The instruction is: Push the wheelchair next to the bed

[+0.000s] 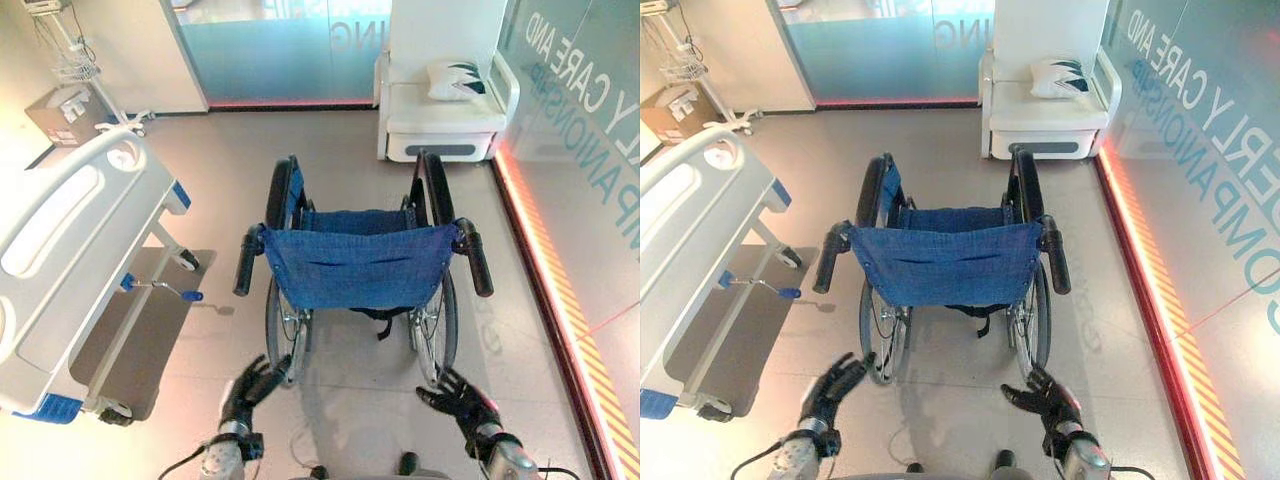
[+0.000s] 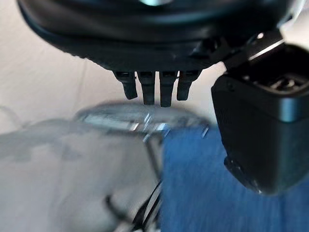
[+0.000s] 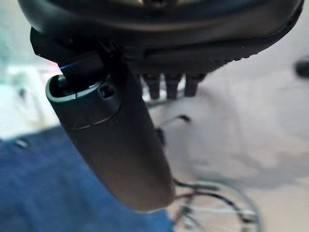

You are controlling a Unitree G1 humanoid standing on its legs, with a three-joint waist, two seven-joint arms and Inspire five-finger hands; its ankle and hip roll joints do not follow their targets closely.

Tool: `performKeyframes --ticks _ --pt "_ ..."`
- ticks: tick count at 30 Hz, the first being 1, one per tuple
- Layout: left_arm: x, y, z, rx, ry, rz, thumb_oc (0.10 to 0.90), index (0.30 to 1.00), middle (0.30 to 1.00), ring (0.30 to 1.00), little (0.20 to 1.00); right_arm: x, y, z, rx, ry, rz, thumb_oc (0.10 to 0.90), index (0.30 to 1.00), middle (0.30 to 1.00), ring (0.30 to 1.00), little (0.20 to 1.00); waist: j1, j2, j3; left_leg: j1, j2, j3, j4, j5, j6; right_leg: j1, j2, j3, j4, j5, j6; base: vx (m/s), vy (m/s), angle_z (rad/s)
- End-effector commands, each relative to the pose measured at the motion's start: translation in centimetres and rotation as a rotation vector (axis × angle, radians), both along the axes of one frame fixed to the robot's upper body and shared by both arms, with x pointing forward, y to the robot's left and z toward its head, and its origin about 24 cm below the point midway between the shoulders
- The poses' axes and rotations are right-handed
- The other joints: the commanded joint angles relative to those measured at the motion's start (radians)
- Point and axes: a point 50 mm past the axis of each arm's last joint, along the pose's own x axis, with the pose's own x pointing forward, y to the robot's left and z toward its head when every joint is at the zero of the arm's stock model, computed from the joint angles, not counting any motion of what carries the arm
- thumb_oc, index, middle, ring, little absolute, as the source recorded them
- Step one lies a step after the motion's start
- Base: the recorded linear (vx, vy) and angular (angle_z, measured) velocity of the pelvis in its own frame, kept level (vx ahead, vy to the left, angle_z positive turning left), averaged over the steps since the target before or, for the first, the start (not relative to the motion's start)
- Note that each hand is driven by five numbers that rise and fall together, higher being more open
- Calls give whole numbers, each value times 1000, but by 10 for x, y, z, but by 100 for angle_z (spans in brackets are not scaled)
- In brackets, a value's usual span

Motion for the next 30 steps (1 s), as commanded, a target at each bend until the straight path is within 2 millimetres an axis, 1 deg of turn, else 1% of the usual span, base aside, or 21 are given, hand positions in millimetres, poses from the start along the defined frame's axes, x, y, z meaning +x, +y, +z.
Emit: performKeyframes --ticks 1,2,3,5,6,8,10,11,13,14,15,17,19,22,24,26,27,30 --pt "46 40 55 152 -294 119 800 900 900 900 900 52 -33 55 -42 -327 -97 800 900 900 900 900 9 -25 -15 -23 -39 5 6 -26 12 21 -16 -16 78 -101 -9 0 0 0" --pt "49 56 71 197 -354 169 800 900 900 900 900 58 -47 72 -69 -387 -124 800 900 900 900 900 7 -25 -17 -23 -39 5 5 -27 11 21 -17 -17 78 -102 -9 0 0 0" --pt "50 61 75 208 -368 180 800 900 900 900 900 60 -52 77 -81 -406 -132 800 900 900 900 900 7 -25 -18 -23 -39 6 5 -27 10 21 -18 -17 77 -102 -9 0 0 0" --pt "54 76 94 258 -429 215 800 900 900 900 900 69 -67 102 -123 -488 -156 800 900 900 900 900 6 -26 -19 -26 -39 5 5 -28 9 19 -19 -17 76 -104 -10 0 0 0" --pt "57 82 103 284 -453 218 800 900 900 900 900 73 -72 113 -150 -526 -162 800 900 900 900 900 5 -26 -20 -27 -39 5 6 -29 8 18 -19 -17 76 -104 -10 0 0 0" --pt "61 87 117 341 -496 211 800 900 900 900 900 79 -78 131 -192 -582 -167 800 900 900 900 900 6 -27 -19 -30 -39 4 5 -28 6 16 -21 -18 76 -104 -10 -34 12 2" --pt "69 95 139 385 -556 198 800 900 900 900 900 88 -86 157 -241 -654 -184 800 900 900 900 900 6 -26 -19 -34 -38 3 5 -27 4 13 -22 -19 75 -103 -9 -39 14 2" --pt "71 96 146 408 -578 191 800 900 900 900 900 90 -88 165 -264 -686 -179 800 900 900 900 900 6 -25 -19 -35 -38 3 4 -27 3 12 -23 -20 75 -103 -9 -37 16 3" --pt "82 102 174 427 -671 191 800 900 900 900 900 99 -93 194 -326 -755 -193 800 900 900 900 900 7 -25 -22 -40 -39 0 3 -25 2 10 -24 -20 70 -102 -8 -17 10 2" --pt "84 102 179 431 -687 190 800 900 900 900 900 101 -94 199 -336 -767 -200 800 900 900 900 900 7 -24 -23 -41 -39 0 3 -25 1 10 -24 -20 69 -102 -7 -21 12 6" --pt "90 101 196 448 -753 170 800 900 900 900 900 106 -93 216 -358 -833 -209 800 900 900 900 900 8 -24 -26 -43 -39 -1 2 -24 1 9 -23 -19 67 -101 -7 -9 3 10" --pt "96 97 214 465 -819 134 800 900 900 900 900 111 -88 234 -368 -902 -220 800 900 900 900 900 9 -25 -28 -45 -38 -2 3 -24 0 9 -23 -18 65 -100 -7 -5 -2 12" --pt "102 87 235 472 -917 63 800 900 900 900 900 114 -80 256 -362 -1005 -223 800 900 900 900 900 10 -28 -30 -48 -37 -3 3 -23 0 9 -22 -16 61 -99 -6 -4 -5 2" --pt "107 75 256 458 -1003 -25 800 900 900 900 900 117 -70 274 -332 -1099 -205 800 900 900 900 900 12 -29 -35 -50 -35 -5 2 -24 0 8 -20 -15 58 -97 -5 0 0 0" --pt "109 70 263 443 -1033 -66 800 900 900 900 900 118 -65 282 -333 -1137 -202 800 900 900 900 900 14 -31 -38 -51 -35 -6 1 -25 0 8 -19 -14 55 -96 -4 0 0 0" --pt "113 60 274 398 -1084 -128 800 900 900 900 900 120 -58 296 -340 -1186 -192 800 900 900 900 900 15 -34 -44 -51 -35 -7 1 -26 1 10 -17 -13 50 -94 -3 0 0 0" --pt "113 60 275 391 -1088 -135 800 900 900 900 900 120 -57 297 -340 -1191 -190 800 900 900 900 900 15 -35 -45 -51 -35 -7 1 -27 1 10 -16 -12 49 -93 -3 0 0 0" --pt "114 49 282 338 -1127 -212 800 900 900 900 900 119 -45 308 -332 -1251 -147 800 900 900 900 900 16 -39 -51 -53 -35 -7 1 -27 2 10 -14 -8 45 -90 -1 0 0 0"
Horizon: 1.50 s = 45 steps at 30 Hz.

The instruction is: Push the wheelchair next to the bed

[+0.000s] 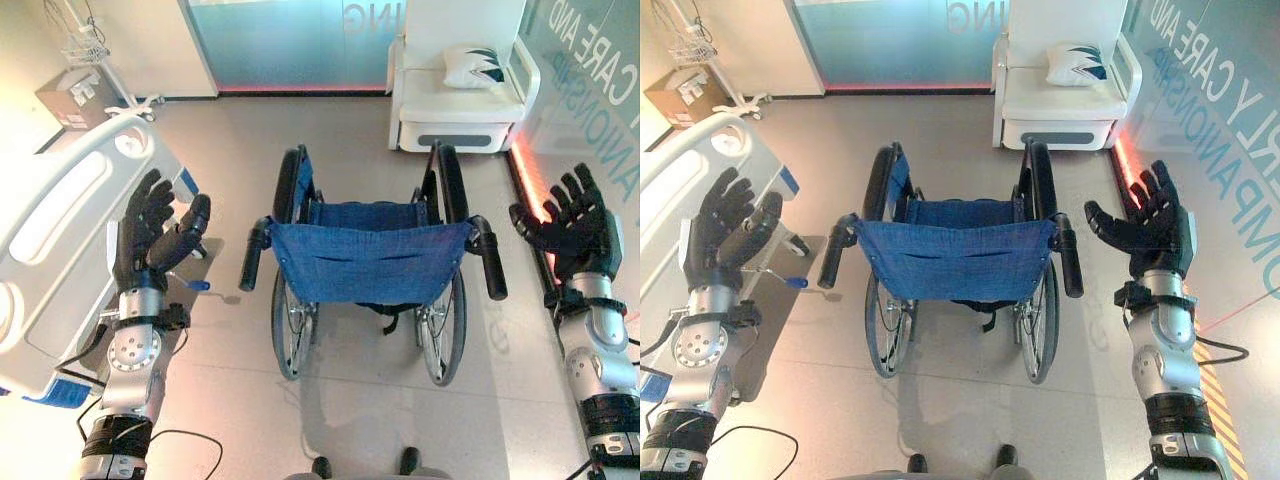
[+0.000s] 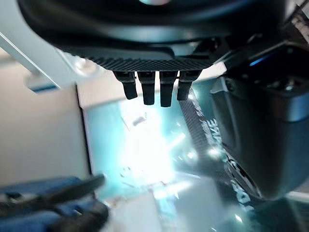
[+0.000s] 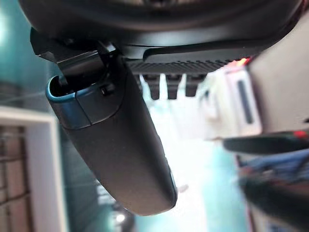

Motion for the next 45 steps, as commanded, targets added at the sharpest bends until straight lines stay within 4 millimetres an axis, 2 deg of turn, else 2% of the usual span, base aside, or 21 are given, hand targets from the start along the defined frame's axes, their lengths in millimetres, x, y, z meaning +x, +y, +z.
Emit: performKeyframes --ticks 1,5,8,10,17,25,28,36,40,45 --pt "9 -2 73 105 -281 -104 800 900 900 900 900 0 8 75 -94 -353 14 800 900 900 900 900 9 -46 -55 -19 -34 17 3 -35 3 29 -14 14 46 -91 -2 0 0 0" --pt "12 -13 71 169 -209 -206 800 900 900 900 900 1 23 77 -162 -319 117 800 900 900 900 900 6 -50 -55 -20 -34 20 3 -34 6 24 -13 17 47 -87 1 0 0 0" --pt "14 -16 67 234 -137 -211 800 900 900 900 900 1 28 73 -223 -265 151 800 900 900 900 900 5 -51 -54 -21 -34 23 3 -32 7 22 -13 17 47 -85 2 0 0 0" --pt "14 -7 60 347 -18 -159 800 900 900 900 900 1 29 63 -306 -154 188 800 900 900 900 900 2 -52 -50 -22 -33 27 3 -28 9 20 -11 19 47 -82 4 0 0 0" --pt "13 7 58 466 124 -116 800 900 900 900 900 2 27 49 -436 3 215 800 900 900 900 900 0 -53 -40 -27 -30 37 5 -22 9 13 -11 17 51 -77 8 -5 -2 0" --pt "19 2 53 525 232 -193 800 900 900 900 900 5 33 45 -516 84 233 800 900 900 900 900 -4 -52 -30 -33 -31 41 9 -19 11 4 -8 20 57 -74 12 -32 -13 0" --pt "24 -3 49 557 293 -233 800 900 900 900 900 8 36 38 -559 148 258 800 900 900 900 900 -7 -51 -27 -35 -31 44 11 -17 13 0 -7 23 63 -73 13 -11 -5 0" --pt "33 -4 47 612 357 -275 800 900 900 900 900 17 29 27 -617 303 236 800 900 900 900 900 -17 -52 -25 -33 -30 53 14 -16 12 -3 -2 32 65 -68 16 0 0 0" --pt "38 -3 54 675 374 -262 800 900 900 900 900 20 20 17 -664 415 180 800 900 900 900 900 -20 -52 -22 -31 -30 56 15 -14 12 -3 1 37 65 -66 16 -9 -2 -4" --pt "46 -3 61 710 396 -240 800 900 900 900 900 28 20 15 -687 474 161 800 900 900 900 900 -21 -53 -20 -30 -29 58 16 -13 12 -3 4 39 66 -66 15 -8 -9 -4"
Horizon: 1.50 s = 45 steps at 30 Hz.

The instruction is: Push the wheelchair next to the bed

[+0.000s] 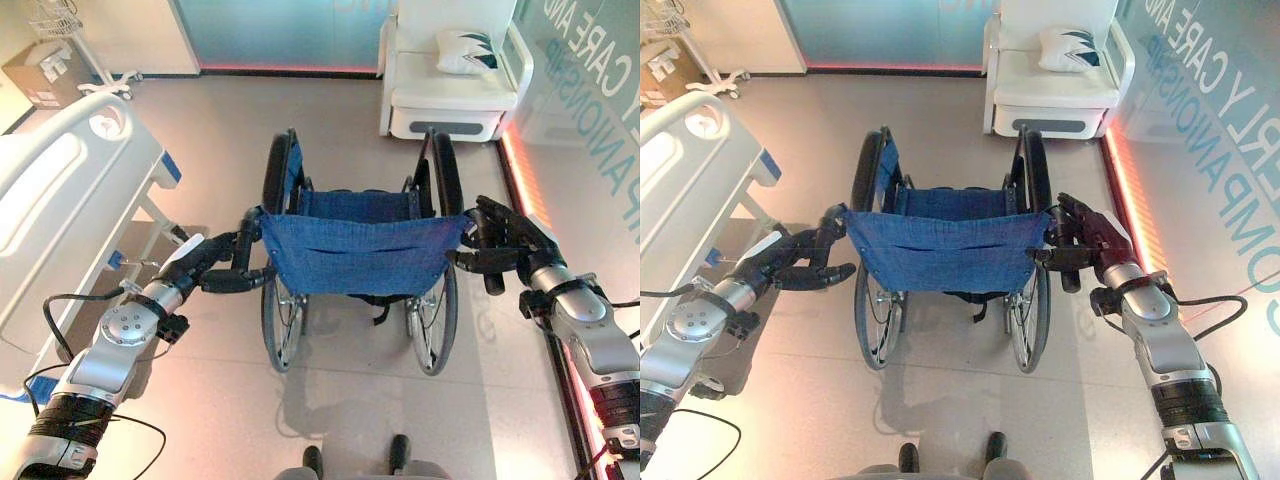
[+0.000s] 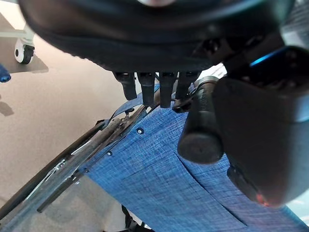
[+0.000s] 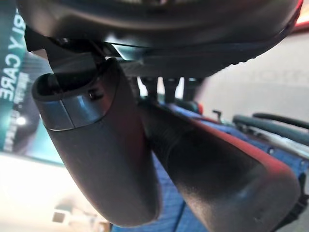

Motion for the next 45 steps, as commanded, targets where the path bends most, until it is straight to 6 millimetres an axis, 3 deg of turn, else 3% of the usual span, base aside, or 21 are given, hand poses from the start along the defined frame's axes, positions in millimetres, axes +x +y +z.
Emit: performKeyframes --ticks 1,7,13,19,24,29,34,41,45 --pt "30 0 67 101 -213 -10 800 900 900 900 900 16 -10 25 -175 -20 -52 800 900 900 900 900 -14 -10 -47 -15 -28 31 17 -15 14 22 2 16 66 -68 12 0 0 0" --pt "42 0 77 173 -226 27 800 900 900 900 900 28 -4 21 -271 96 -37 800 900 900 900 900 -11 -11 -46 -13 -29 28 20 -15 12 26 3 17 68 -71 10 -4 -6 -2" --pt "56 2 97 216 -234 95 800 900 900 900 900 45 -5 39 -370 135 -100 800 900 900 900 900 -2 -14 -50 -11 -32 15 21 -17 11 32 6 17 68 -73 8 0 0 0" --pt "62 -1 134 209 -328 116 800 900 900 900 900 54 2 51 -388 180 -77 800 900 900 900 900 9 -17 -56 -10 -36 7 20 -20 12 39 7 14 63 -74 5 0 0 0" --pt "66 -5 140 284 -288 106 800 900 900 900 900 58 2 51 -402 195 -110 800 900 900 900 900 12 -15 -61 -11 -38 3 19 -22 13 40 9 14 62 -76 4 0 0 0" --pt "74 -4 138 290 -205 154 800 900 900 900 900 63 4 59 -424 155 -209 800 900 900 900 900 9 -14 -56 -8 -41 -2 18 -25 15 42 13 22 58 -76 2 0 0 0" --pt "83 2 124 321 -94 238 800 900 900 900 900 69 3 70 -450 96 -361 800 900 900 900 900 1 -11 -51 -7 -41 -1 21 -27 17 42 18 32 56 -77 1 -1 0 -2" --pt "92 1 99 444 124 234 800 900 900 900 900 77 19 92 -419 -97 -440 800 900 900 900 900 -9 -7 -41 -15 -40 2 32 -28 15 35 23 44 57 -76 1 0 0 0" --pt "95 -1 91 489 188 234 800 900 900 900 900 79 28 94 -417 -122 -447 800 900 900 900 900 -15 -3 -37 -20 -41 3 35 -28 15 30 23 48 58 -75 0 0 0 0"
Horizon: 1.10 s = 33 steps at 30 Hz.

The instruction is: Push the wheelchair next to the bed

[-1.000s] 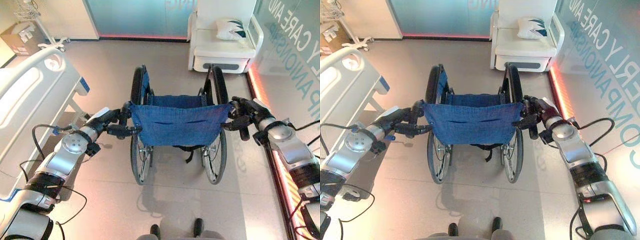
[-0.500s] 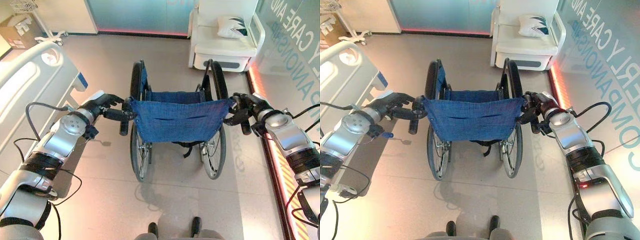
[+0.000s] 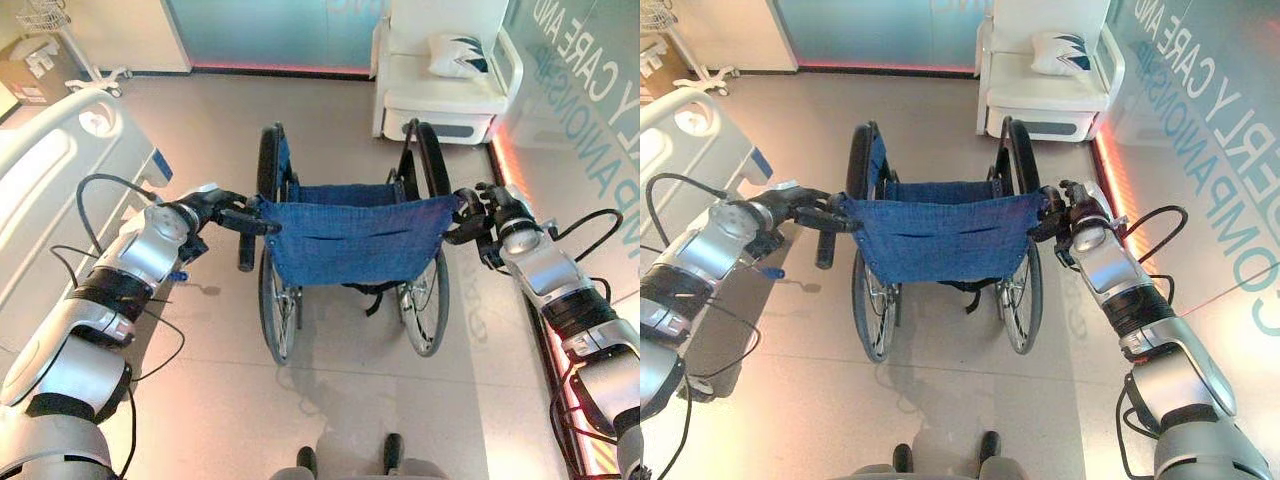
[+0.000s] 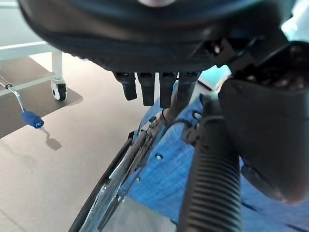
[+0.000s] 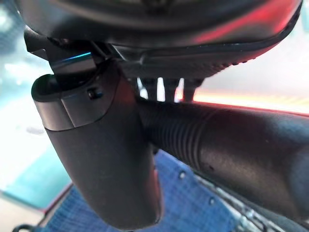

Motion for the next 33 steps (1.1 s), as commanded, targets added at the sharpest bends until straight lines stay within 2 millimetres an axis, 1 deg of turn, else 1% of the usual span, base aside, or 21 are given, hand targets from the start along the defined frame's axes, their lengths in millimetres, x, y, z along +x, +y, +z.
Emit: performKeyframes --ticks 1,5,8,11,13,15,17,18,20,21,28,33 --pt "7 21 25 198 -6 109 800 900 900 900 900 11 -15 64 -121 -246 -124 800 900 900 900 900 -3 18 -44 -34 -36 3 35 -28 15 21 21 22 58 -78 -1 0 0 0" --pt "10 18 19 250 29 106 800 900 900 900 900 11 -17 61 -189 -240 -194 800 900 900 900 900 -8 17 -42 -37 -36 5 37 -30 14 18 21 24 56 -77 -2 0 0 0" --pt "14 13 16 285 34 102 800 900 900 900 900 13 -15 59 -185 -219 -206 800 900 900 900 900 -15 16 -38 -40 -34 10 39 -30 12 13 22 27 58 -77 -3 0 0 0" --pt "17 7 13 331 48 88 800 900 900 900 900 14 -19 56 -225 -191 -242 800 900 900 900 900 -20 14 -34 -40 -33 16 39 -31 12 11 23 31 57 -76 -4 -4 3 -2" --pt "18 4 11 349 56 82 800 900 900 900 900 14 -20 52 -204 -148 -239 800 900 900 900 900 -25 13 -31 -42 -32 19 40 -31 10 8 22 34 57 -75 -3 0 0 0" --pt "20 1 10 363 61 78 800 900 900 900 900 16 -18 46 -187 -105 -224 800 900 900 900 900 -28 11 -30 -44 -32 22 40 -30 9 5 21 35 57 -74 -3 0 0 0" --pt "21 -2 7 374 69 76 800 900 900 900 900 16 -16 38 -181 -13 -200 800 900 900 900 900 -30 9 -28 -44 -30 26 42 -31 7 3 20 36 59 -74 -3 0 0 0" --pt "21 -3 7 375 70 75 800 900 900 900 900 16 -16 37 -182 0 -196 800 900 900 900 900 -30 8 -28 -45 -30 26 42 -31 7 2 19 36 59 -74 -3 0 0 0" --pt "21 -5 4 393 81 72 800 900 900 900 900 17 -15 28 -189 101 -157 800 900 900 900 900 -29 4 -28 -46 -29 29 45 -31 7 2 17 36 59 -73 -4 0 0 0" --pt "21 -5 3 401 89 69 800 900 900 900 900 18 -15 27 -197 129 -141 800 900 900 900 900 -26 3 -28 -46 -28 29 46 -31 7 1 16 35 61 -73 -5 0 0 0" --pt "21 -8 -3 448 174 61 800 900 900 900 900 23 -13 28 -228 236 -74 800 900 900 900 900 -12 -4 -26 -50 -28 22 49 -29 8 3 13 28 64 -72 -7 1 -5 0" --pt "18 -5 -12 479 294 100 800 900 900 900 900 27 -12 30 -239 288 -55 800 900 900 900 900 3 -10 -33 -50 -31 12 50 -28 9 8 11 17 64 -73 -8 8 -13 0"
